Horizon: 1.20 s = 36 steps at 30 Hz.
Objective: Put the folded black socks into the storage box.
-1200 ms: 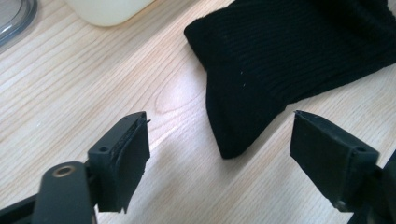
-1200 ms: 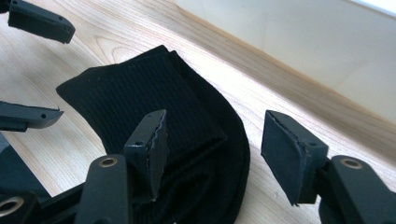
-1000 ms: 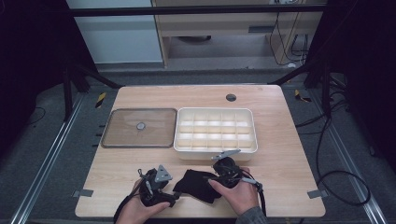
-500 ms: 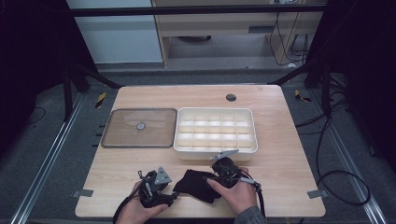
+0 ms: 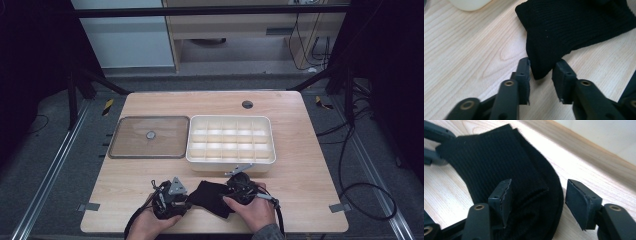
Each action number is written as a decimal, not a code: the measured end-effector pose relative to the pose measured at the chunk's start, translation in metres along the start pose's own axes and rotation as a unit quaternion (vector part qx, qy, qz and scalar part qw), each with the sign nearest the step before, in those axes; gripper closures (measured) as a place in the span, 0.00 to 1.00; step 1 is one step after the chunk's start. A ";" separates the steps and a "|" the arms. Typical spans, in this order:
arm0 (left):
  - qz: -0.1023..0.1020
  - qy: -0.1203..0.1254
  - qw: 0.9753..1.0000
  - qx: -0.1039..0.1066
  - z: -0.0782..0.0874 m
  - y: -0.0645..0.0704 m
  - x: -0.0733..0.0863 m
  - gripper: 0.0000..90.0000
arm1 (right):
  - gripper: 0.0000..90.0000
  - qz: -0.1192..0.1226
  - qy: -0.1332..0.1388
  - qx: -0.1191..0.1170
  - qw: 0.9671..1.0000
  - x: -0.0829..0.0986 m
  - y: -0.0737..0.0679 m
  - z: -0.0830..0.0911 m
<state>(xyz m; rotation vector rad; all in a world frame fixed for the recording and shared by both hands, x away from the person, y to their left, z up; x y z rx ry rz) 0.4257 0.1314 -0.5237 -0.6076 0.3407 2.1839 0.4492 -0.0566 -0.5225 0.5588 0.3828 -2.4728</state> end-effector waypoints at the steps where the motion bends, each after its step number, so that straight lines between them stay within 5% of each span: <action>1: 0.000 0.000 1.000 0.000 -0.001 -0.001 -0.001 0.79 | 0.45 -0.001 -0.001 0.000 1.000 0.000 -0.001 -0.001; 8: 0.000 -0.002 1.000 0.006 -0.002 -0.001 -0.003 0.96 | 0.45 0.011 -0.005 0.006 1.000 0.006 -0.004 -0.001; 18: 0.000 0.001 1.000 0.004 0.001 -0.003 -0.003 0.98 | 0.44 0.020 -0.014 0.000 1.000 0.015 -0.004 0.006; 30: 0.002 0.005 1.000 0.003 0.005 -0.006 -0.001 0.98 | 0.75 0.039 -0.015 -0.028 0.999 0.017 -0.009 0.005; 36: 0.008 0.010 1.000 0.005 0.010 -0.009 -0.001 0.98 | 0.80 0.050 -0.012 -0.033 0.998 0.016 -0.014 0.005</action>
Point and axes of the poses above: each handheld gripper's, and its own axes: z roughly backward along the jaws, x roughly out of its underside, y roughly to its right, the point moved 6 cm from there along -z, roughly forward along the jaws, and after that the axes turned 4 degrees about -y, right-handed, at the moved point
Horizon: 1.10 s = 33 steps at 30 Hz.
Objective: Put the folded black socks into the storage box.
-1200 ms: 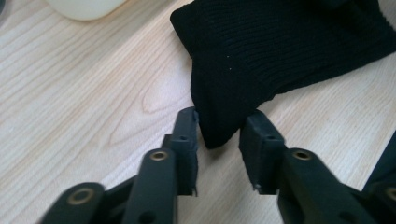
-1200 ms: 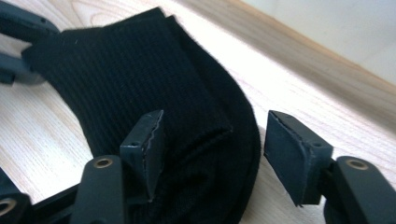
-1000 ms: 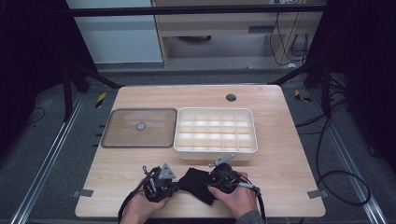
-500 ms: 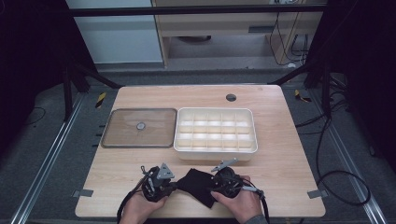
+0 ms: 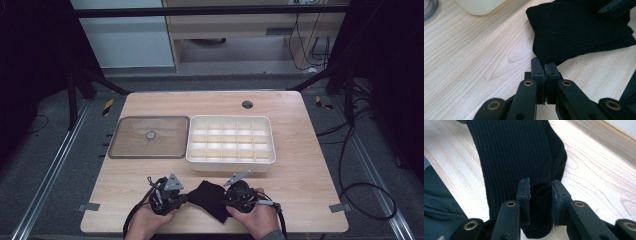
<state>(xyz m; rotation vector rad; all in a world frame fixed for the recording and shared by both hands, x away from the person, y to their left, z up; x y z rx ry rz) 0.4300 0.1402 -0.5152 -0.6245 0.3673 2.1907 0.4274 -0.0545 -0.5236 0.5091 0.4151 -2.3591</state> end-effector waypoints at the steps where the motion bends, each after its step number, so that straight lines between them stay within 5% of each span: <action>1: -0.002 0.000 1.000 -0.001 0.002 0.000 0.000 0.98 | 0.80 0.002 0.001 0.000 1.000 0.000 -0.001 0.000; 11: -0.006 0.017 1.000 0.013 0.018 0.000 -0.007 0.98 | 0.80 0.006 0.002 -0.002 1.000 -0.009 -0.004 -0.006; 15: -0.023 0.022 0.999 0.012 0.027 0.005 -0.014 0.98 | 0.81 0.001 0.006 -0.004 1.000 -0.012 -0.006 -0.008; 25: -0.067 0.036 0.997 0.031 0.034 0.033 -0.027 0.98 | 0.81 -0.008 0.016 -0.015 1.000 -0.019 -0.008 -0.013; 33: -0.098 0.023 0.994 0.042 0.025 0.053 -0.030 0.98 | 0.81 -0.016 0.023 -0.019 0.999 -0.019 -0.006 -0.013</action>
Point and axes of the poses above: each handheld gripper's, and its own axes: z roughly backward along the jaws, x roughly out of its underside, y roughly to its right, the point moved 6 cm from there along -z, roughly forward along the jaws, and after that the axes turned 4 degrees about -y, right-handed, at the moved point
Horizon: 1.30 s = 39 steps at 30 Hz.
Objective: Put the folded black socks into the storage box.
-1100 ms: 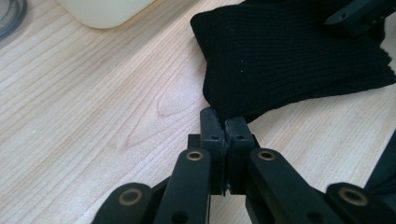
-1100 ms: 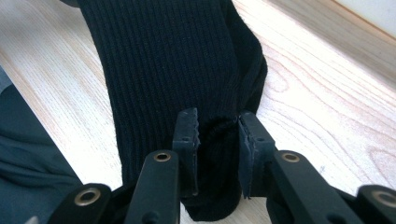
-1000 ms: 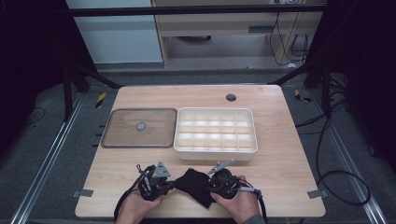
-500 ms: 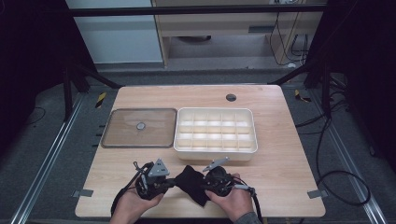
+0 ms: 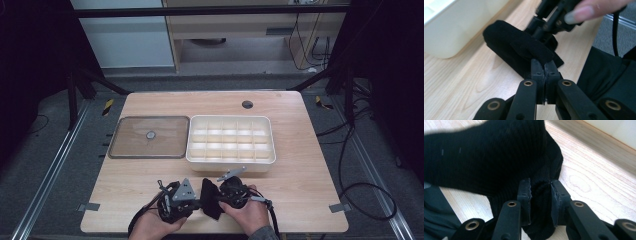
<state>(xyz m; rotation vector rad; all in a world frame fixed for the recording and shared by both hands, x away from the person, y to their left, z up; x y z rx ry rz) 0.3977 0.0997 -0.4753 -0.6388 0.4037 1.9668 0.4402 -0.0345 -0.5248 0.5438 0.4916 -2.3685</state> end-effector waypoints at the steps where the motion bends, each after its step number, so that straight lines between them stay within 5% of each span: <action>1: -0.003 -0.002 1.000 0.002 -0.001 0.002 0.000 0.98 | 0.81 -0.002 0.005 -0.001 1.000 0.000 0.001 0.000; 14: -0.029 -0.026 0.999 0.012 -0.018 0.019 0.001 0.99 | 0.79 -0.002 0.019 -0.009 1.000 0.000 0.004 0.000; 32: -0.021 -0.032 0.999 0.022 -0.031 0.016 0.005 0.98 | 0.61 -0.004 0.026 0.003 1.000 0.002 0.007 0.010; 39: -0.020 -0.035 0.999 0.022 -0.032 0.016 0.006 0.98 | 0.64 -0.004 0.026 0.003 1.000 0.009 0.010 0.019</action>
Point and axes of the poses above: each handheld gripper's, and its own axes: z roughly backward along the jaws, x roughly out of its underside, y roughly to its right, the point moved 6 cm from there along -z, roughly forward along the jaws, and after that the axes turned 4 degrees about -y, right-handed, at the moved point
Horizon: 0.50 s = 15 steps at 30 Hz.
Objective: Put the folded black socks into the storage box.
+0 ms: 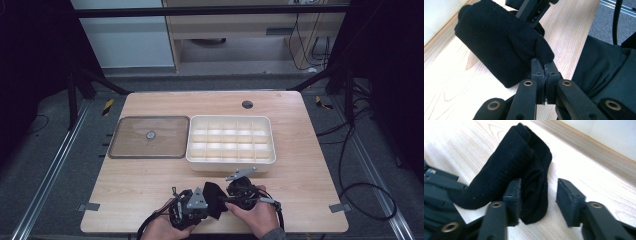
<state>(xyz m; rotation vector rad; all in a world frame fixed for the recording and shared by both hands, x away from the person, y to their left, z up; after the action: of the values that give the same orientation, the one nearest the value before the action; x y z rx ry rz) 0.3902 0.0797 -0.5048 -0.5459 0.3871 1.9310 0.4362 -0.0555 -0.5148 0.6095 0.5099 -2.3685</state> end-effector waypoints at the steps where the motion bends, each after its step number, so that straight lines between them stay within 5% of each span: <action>1: 0.000 0.000 1.000 0.001 0.000 0.000 0.000 0.98 | 0.67 0.001 -0.001 -0.003 1.000 0.001 0.000 0.000; 7: -0.011 0.002 1.000 0.007 -0.003 0.004 -0.004 0.98 | 0.87 0.006 -0.006 -0.013 1.000 0.003 0.000 -0.004; 15: -0.022 0.007 0.999 0.024 -0.006 0.011 -0.007 0.98 | 0.89 -0.004 -0.004 -0.012 1.000 0.001 0.002 -0.009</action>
<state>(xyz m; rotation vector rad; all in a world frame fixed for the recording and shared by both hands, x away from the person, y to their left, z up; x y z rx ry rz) 0.3835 0.0670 -0.5056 -0.5321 0.4249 1.8725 0.4396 -0.0529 -0.5235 0.5879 0.5391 -2.3684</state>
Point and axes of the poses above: each handheld gripper's, and its own axes: z roughly backward along the jaws, x roughly out of its underside, y roughly to its right, the point moved 6 cm from there along -z, roughly forward along the jaws, and after that the axes turned 4 degrees about -y, right-handed, at the moved point
